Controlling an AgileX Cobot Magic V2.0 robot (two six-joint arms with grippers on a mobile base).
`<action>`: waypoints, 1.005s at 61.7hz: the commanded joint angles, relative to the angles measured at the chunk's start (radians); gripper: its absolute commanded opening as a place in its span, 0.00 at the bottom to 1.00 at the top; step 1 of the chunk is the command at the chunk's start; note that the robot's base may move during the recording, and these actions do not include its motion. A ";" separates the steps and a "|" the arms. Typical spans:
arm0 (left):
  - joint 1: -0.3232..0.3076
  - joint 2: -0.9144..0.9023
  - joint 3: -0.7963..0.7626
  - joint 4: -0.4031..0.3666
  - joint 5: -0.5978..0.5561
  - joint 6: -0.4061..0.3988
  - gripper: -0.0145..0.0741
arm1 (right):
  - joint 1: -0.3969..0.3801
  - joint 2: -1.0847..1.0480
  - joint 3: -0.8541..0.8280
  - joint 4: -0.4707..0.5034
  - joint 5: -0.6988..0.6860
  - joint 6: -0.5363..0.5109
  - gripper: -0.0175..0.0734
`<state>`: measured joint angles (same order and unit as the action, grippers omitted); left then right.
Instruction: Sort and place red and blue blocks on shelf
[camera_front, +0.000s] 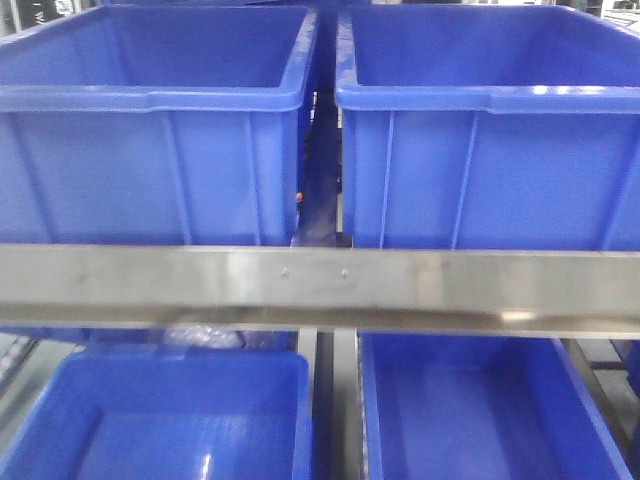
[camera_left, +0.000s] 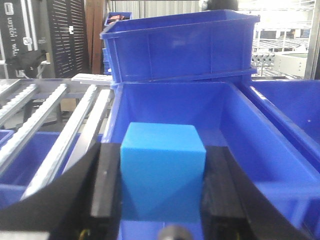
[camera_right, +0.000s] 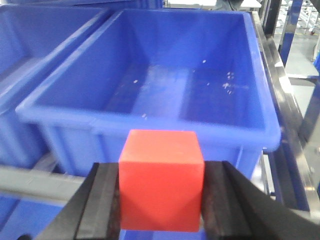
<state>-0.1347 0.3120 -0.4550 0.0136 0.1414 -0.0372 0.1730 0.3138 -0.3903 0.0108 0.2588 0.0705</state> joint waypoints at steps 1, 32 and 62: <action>0.000 0.008 -0.028 0.000 -0.089 0.000 0.30 | -0.006 0.005 -0.028 -0.011 -0.087 -0.007 0.61; 0.000 0.008 -0.028 0.000 -0.089 0.000 0.30 | -0.006 0.005 -0.028 -0.011 -0.087 -0.007 0.61; 0.000 0.008 -0.028 0.000 -0.089 0.000 0.30 | -0.006 0.005 -0.028 -0.011 -0.087 -0.007 0.61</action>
<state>-0.1347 0.3120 -0.4550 0.0136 0.1414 -0.0372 0.1730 0.3138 -0.3903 0.0108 0.2588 0.0705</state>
